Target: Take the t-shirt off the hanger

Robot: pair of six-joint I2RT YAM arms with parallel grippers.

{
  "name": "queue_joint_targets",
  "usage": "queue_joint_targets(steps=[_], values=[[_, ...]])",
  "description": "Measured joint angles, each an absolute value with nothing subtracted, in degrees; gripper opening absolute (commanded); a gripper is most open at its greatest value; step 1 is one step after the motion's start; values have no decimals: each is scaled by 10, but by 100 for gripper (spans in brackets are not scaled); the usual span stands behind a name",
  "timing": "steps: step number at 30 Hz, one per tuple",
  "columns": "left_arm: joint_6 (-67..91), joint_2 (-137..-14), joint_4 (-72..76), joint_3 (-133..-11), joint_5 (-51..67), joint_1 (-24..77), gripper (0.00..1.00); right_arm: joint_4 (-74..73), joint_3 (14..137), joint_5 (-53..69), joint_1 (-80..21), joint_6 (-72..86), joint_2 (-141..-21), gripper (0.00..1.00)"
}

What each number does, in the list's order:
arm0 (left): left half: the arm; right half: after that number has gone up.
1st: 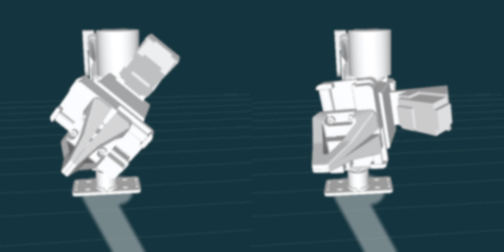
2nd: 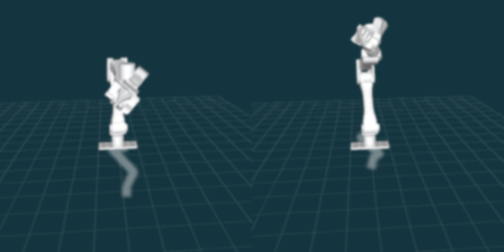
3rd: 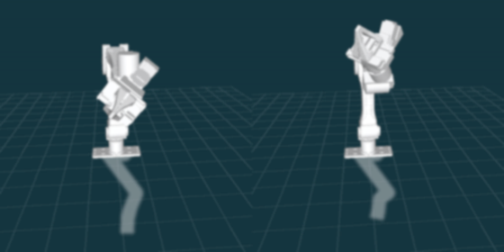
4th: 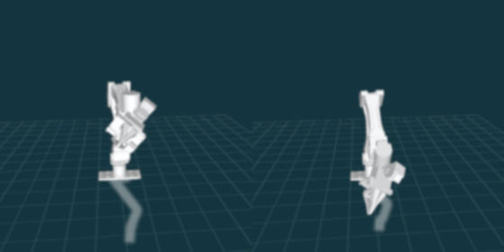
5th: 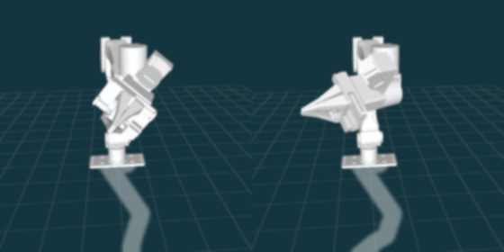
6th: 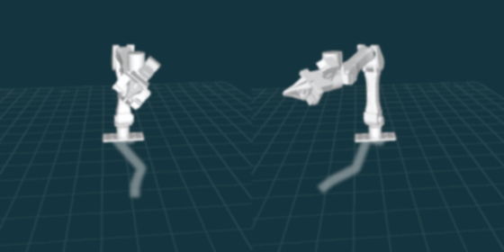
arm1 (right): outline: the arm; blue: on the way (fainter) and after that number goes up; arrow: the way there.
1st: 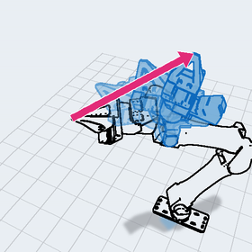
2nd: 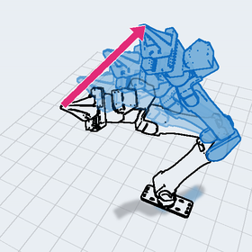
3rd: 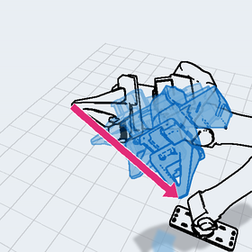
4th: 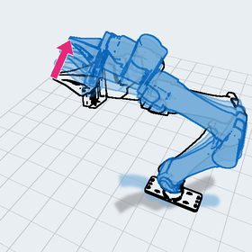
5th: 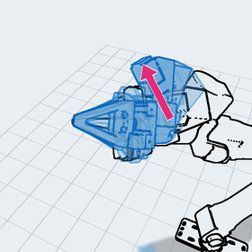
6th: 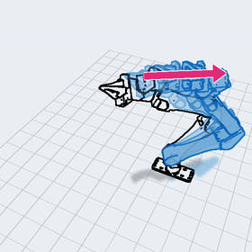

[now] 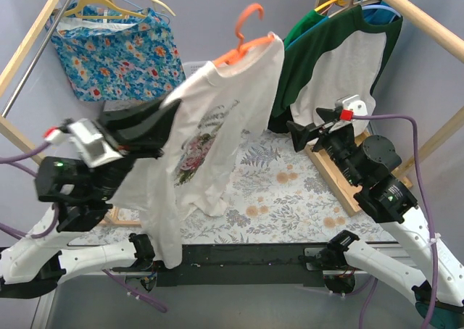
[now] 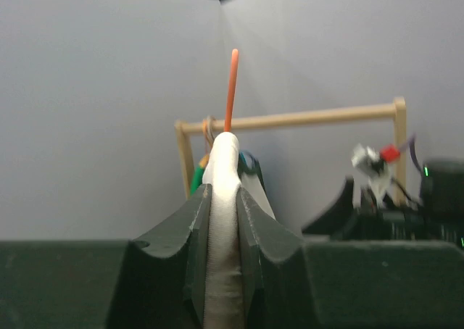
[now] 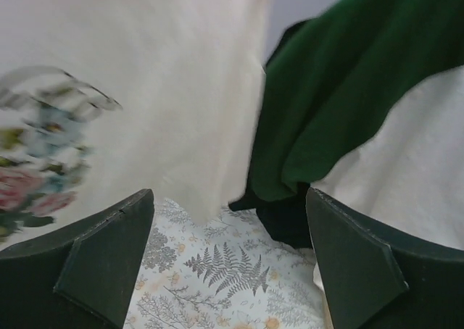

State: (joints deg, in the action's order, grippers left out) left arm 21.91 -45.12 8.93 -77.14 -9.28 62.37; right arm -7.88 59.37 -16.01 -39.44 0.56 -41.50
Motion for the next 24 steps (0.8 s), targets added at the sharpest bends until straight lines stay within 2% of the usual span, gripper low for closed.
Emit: queue_joint_targets(steps=[5, 10, 17, 20, 24], values=[[223, -446, 37, -670, -30, 624, 0, -70, 633, -37, -395, -70, -435, 95], [247, -435, -26, -622, 5, 624, 0, -43, 652, 62, -395, -132, -420, 94], [276, -366, -48, -614, 12, 624, 0, -41, 675, 163, -395, -186, -442, 91], [286, -338, -47, -613, 15, 624, 0, -43, 675, 200, -395, -196, -469, 85], [300, -316, -48, -610, 22, 624, 0, -36, 666, 239, -395, -200, -499, 82]])
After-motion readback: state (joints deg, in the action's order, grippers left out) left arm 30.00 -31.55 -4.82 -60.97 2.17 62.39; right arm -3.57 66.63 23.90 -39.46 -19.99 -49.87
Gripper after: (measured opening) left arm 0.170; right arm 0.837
